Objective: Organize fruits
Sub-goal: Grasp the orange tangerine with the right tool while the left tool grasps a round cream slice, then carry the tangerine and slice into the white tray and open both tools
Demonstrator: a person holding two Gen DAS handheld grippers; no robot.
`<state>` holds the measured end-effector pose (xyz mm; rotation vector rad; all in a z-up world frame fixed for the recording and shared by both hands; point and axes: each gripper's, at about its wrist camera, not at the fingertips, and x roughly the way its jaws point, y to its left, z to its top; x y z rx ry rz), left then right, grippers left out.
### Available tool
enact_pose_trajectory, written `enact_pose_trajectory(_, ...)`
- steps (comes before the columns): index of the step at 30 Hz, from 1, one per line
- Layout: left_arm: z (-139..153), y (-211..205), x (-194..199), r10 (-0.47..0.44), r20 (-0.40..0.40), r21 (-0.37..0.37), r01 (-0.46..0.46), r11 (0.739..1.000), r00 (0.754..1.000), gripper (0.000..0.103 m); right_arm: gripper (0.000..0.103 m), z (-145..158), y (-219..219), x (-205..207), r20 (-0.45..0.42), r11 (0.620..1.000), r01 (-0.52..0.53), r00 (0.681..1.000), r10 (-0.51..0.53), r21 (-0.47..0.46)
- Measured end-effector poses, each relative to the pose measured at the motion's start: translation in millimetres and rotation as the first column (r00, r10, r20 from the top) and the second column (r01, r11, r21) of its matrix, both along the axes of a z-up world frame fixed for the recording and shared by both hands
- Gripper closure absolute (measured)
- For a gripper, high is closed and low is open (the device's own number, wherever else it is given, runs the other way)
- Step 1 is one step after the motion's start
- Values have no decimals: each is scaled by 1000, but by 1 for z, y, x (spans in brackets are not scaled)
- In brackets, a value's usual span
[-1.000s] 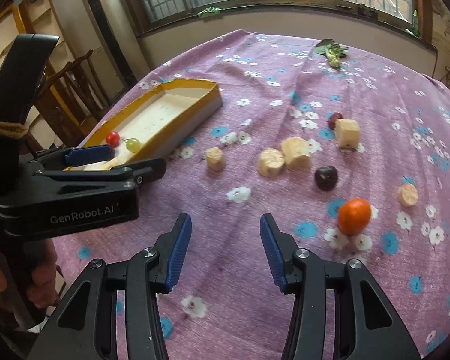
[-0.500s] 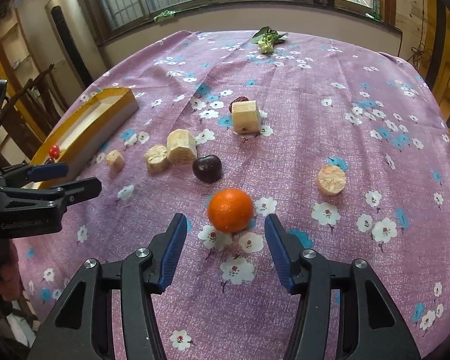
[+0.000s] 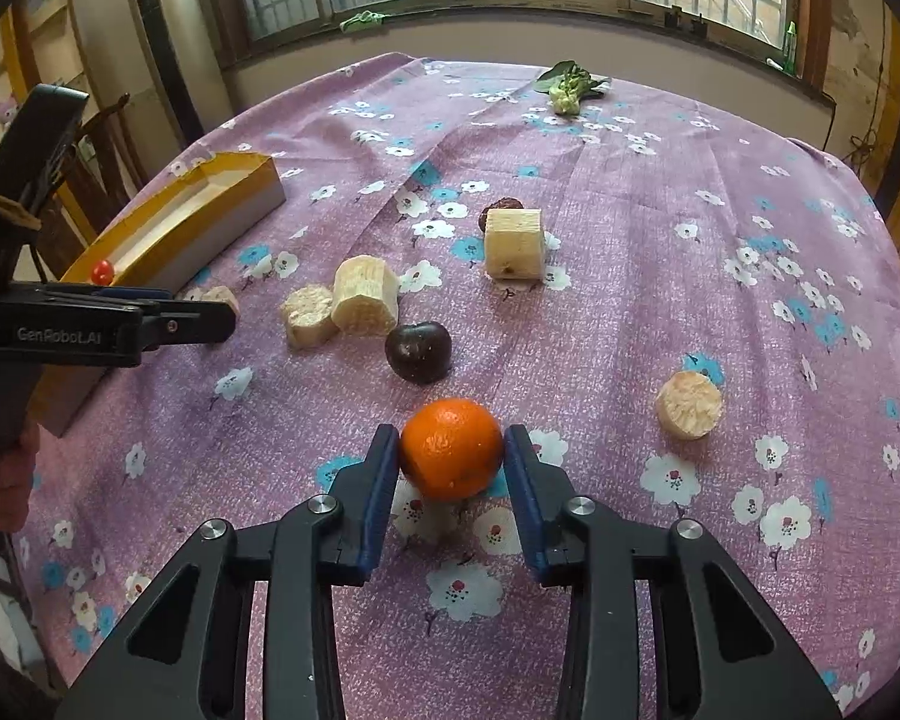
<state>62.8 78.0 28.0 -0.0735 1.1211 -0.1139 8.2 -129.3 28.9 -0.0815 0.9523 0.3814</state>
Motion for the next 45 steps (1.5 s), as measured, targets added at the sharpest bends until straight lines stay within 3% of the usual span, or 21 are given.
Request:
enact_pose_trajectory(2,-2,-3,3,-11,17,29,11,1000,1000,20,68,0,1,0,1,1000,-1,1000,1,-3)
enact_pose_trajectory(5,-5,-4,2,-23,42,101,19,995,999,39,68,0,1,1,1,1000,1,1000,-1,-4)
enact_pose_trajectory(6,-5,-3,1,-29,45,101,24,995,999,64,68,0,1,1,0,1000,4,1000,-4,-4)
enact_pose_trajectory(7,-8,0,0,-46,13,26,45,999,999,77,68,0,1,0,-1,1000,6,1000,-6,-4)
enact_pose_trajectory(8,-8,4,-1,-37,13,-14,37,999,999,77,68,0,1,0,-2,1000,8,1000,-8,-3)
enact_pose_trajectory(12,-7,4,-5,-51,20,-9,51,999,998,77,68,0,2,1,-5,1000,22,1000,-22,-5)
enact_pose_trajectory(22,6,-2,-38,-96,31,-97,98,990,995,77,68,13,-4,-12,1,998,60,998,-60,30)
enact_pose_trajectory(31,7,-24,-66,-177,31,-80,179,981,984,77,68,19,-1,-28,-1,996,91,996,-91,-2)
enact_pose_trajectory(45,33,13,-61,-136,78,-112,144,983,988,77,68,30,54,-23,6,999,41,999,-41,-21)
